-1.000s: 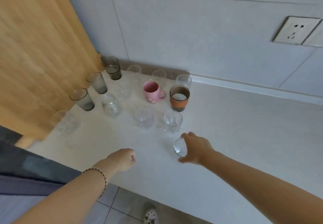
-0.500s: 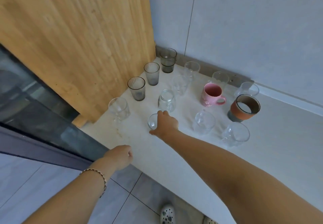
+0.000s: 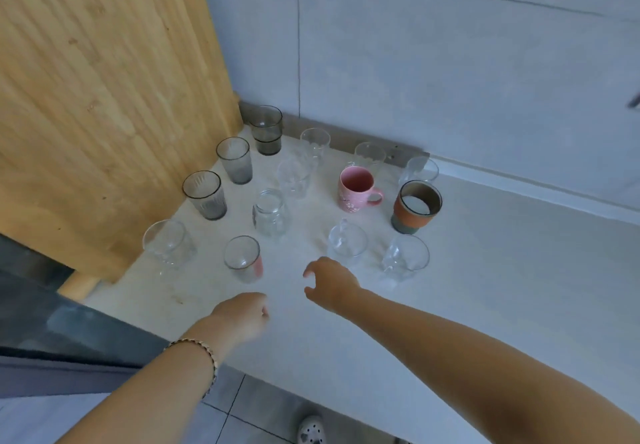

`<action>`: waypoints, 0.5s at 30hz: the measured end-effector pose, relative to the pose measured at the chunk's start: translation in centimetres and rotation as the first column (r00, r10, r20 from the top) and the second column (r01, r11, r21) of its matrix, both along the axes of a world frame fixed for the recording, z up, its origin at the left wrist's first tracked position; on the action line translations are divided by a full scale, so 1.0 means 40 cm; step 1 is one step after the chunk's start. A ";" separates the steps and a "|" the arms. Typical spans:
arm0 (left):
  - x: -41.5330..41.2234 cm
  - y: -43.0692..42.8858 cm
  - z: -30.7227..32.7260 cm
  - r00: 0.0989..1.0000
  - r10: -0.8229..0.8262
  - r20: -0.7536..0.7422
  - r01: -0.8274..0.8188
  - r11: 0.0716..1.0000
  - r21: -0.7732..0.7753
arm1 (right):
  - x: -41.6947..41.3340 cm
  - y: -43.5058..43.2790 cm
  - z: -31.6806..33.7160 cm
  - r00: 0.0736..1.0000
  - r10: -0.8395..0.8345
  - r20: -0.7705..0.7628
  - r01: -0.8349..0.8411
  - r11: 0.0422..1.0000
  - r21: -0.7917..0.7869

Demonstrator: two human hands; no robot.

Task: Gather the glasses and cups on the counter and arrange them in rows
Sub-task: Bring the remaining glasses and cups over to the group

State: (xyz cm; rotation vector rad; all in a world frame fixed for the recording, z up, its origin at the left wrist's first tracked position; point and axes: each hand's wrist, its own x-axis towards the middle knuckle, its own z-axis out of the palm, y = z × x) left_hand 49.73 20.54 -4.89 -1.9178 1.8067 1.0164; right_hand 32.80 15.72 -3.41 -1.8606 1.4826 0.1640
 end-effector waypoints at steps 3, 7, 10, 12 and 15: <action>-0.135 -0.070 0.018 0.992 -0.128 0.015 0.129 0.991 -0.039 | -0.218 0.035 0.006 0.987 -0.157 -0.018 0.158 0.985 0.074; -0.401 -0.138 0.070 0.941 -0.338 0.013 0.338 0.939 -0.057 | -0.542 0.100 0.032 0.948 -0.285 -0.139 0.298 0.952 0.078; -0.648 -0.151 0.105 0.876 -0.483 -0.010 0.481 0.874 -0.072 | -0.797 0.158 0.044 0.884 -0.427 -0.188 0.441 0.896 0.038; -0.818 -0.148 0.117 0.828 -0.560 -0.017 0.557 0.826 -0.089 | -0.962 0.193 0.051 0.826 -0.528 -0.199 0.540 0.842 0.006; -1.069 -0.140 0.123 0.781 -0.625 -0.019 0.619 0.777 -0.109 | -1.200 0.240 0.059 0.752 -0.627 -0.203 0.632 0.773 -0.049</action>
